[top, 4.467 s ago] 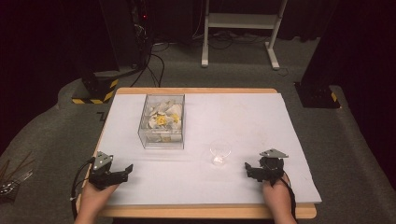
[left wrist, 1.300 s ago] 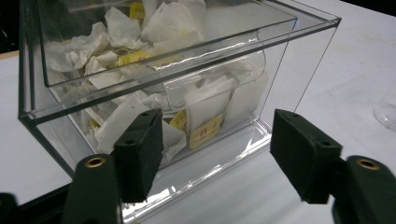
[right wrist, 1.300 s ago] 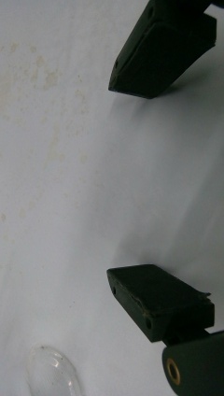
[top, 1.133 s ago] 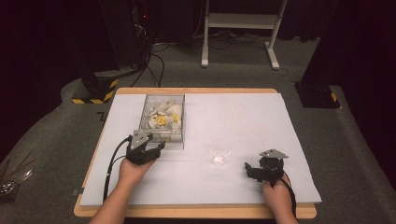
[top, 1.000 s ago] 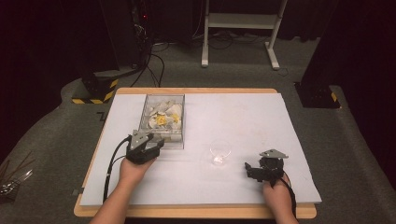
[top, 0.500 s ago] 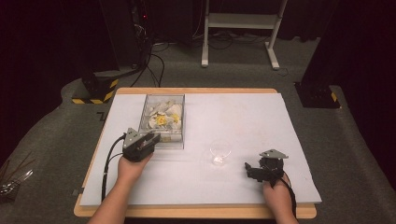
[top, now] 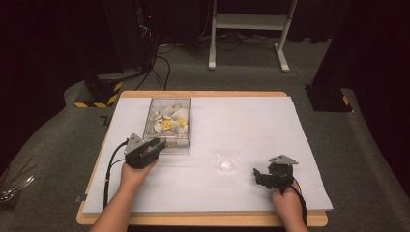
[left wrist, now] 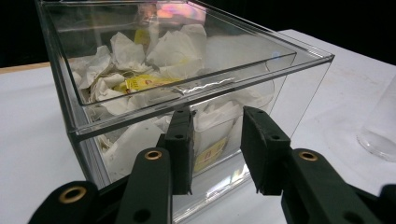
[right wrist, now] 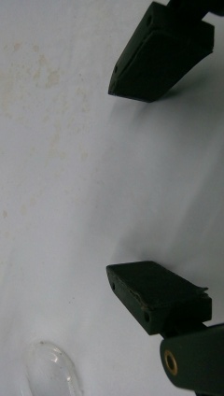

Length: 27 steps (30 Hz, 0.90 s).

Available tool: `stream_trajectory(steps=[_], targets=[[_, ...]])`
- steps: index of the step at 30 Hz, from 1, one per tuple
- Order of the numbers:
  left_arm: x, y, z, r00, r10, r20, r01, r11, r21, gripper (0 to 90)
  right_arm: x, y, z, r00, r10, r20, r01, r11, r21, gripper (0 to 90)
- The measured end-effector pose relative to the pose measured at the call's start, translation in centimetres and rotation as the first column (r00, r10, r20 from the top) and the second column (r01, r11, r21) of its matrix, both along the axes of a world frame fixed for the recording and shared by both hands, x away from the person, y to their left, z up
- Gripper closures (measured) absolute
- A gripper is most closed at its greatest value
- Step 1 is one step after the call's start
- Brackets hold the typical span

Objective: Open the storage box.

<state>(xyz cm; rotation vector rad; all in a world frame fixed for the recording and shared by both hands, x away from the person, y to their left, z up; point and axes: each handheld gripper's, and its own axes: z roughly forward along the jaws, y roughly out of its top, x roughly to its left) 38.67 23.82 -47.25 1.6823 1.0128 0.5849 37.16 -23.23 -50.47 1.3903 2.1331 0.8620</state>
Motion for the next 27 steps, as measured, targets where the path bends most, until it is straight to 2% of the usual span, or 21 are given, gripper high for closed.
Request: stream_trajectory(steps=[11, 20, 27], targets=[[-0.3, 0.3, -0.2, 1.0, -0.007, 0.003, 0.007, 0.9995, -0.031, 66.2, 0.0, 0.0, 0.0, 1.0, 0.001, -0.001, -0.001, 1.0, 0.0, 13.1], [-0.7, 0.2, 0.0, 1.0, -0.004, 0.001, 0.004, 0.9999, -0.01, 66.9, -0.1, 0.0, 0.0, 1.0, 0.0, -0.001, 0.0, 1.0, 0.002, 13.4], [-1.2, 0.3, -0.2, 0.9999, -0.005, 0.009, 0.005, 0.9997, -0.024, 68.3, -0.1, 0.0, 0.0, 1.0, 0.0, -0.002, 0.0, 1.0, 0.002, 13.4]])
